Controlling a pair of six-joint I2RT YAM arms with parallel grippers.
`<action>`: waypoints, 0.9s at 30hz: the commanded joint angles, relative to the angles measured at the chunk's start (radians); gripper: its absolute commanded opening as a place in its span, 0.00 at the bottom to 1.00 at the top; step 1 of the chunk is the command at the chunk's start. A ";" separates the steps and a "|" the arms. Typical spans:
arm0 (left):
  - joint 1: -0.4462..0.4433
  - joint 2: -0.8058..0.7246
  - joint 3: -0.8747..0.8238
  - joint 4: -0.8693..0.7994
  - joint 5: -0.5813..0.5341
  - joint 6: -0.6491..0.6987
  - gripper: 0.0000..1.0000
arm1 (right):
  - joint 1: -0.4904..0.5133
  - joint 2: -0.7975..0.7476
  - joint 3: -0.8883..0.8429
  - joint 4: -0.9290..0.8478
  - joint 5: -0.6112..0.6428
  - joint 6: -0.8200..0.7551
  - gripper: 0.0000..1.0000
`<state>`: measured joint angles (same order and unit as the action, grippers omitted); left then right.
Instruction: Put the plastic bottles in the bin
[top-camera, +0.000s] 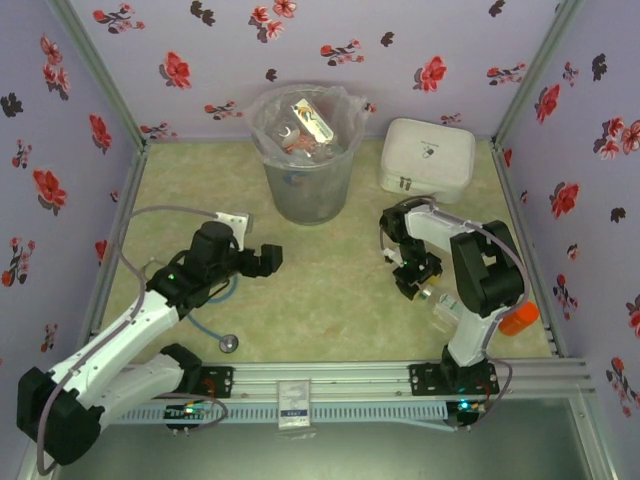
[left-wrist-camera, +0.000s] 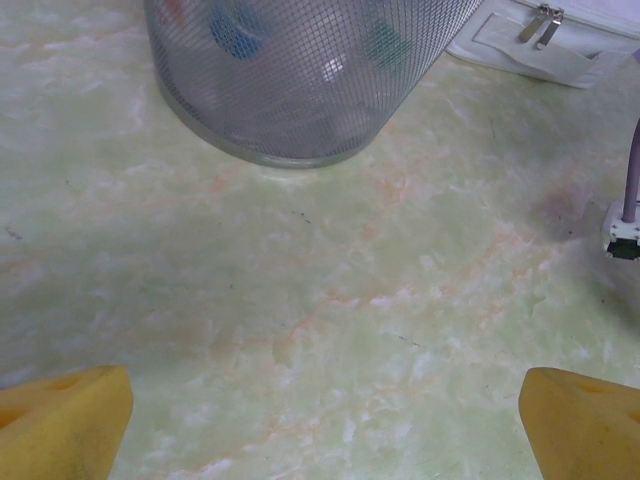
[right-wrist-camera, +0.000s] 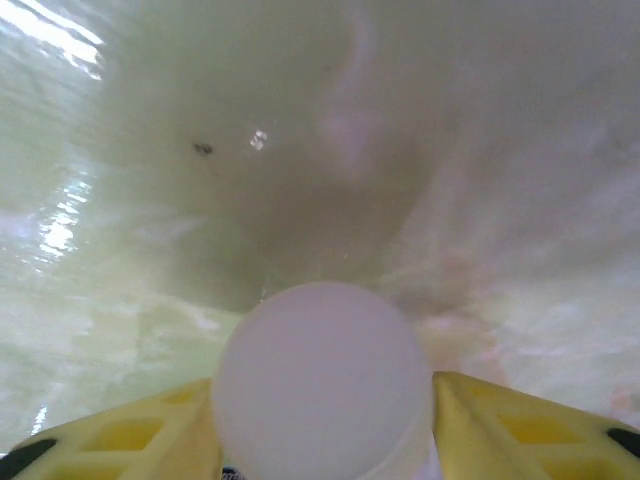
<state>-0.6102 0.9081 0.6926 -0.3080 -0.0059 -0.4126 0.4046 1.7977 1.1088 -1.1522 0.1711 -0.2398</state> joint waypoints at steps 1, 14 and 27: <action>0.014 -0.017 -0.013 -0.014 0.008 0.002 1.00 | -0.009 -0.059 0.014 0.005 0.005 0.007 0.49; 0.022 0.013 0.034 0.034 0.074 0.004 1.00 | -0.019 -0.359 0.270 -0.040 -0.006 0.101 0.37; 0.058 -0.059 0.036 -0.015 0.062 -0.048 1.00 | -0.017 -0.581 0.631 0.315 -0.288 0.272 0.27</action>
<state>-0.5594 0.8738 0.7155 -0.3069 0.0566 -0.4282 0.3923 1.2167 1.6901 -1.0035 0.0113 -0.0391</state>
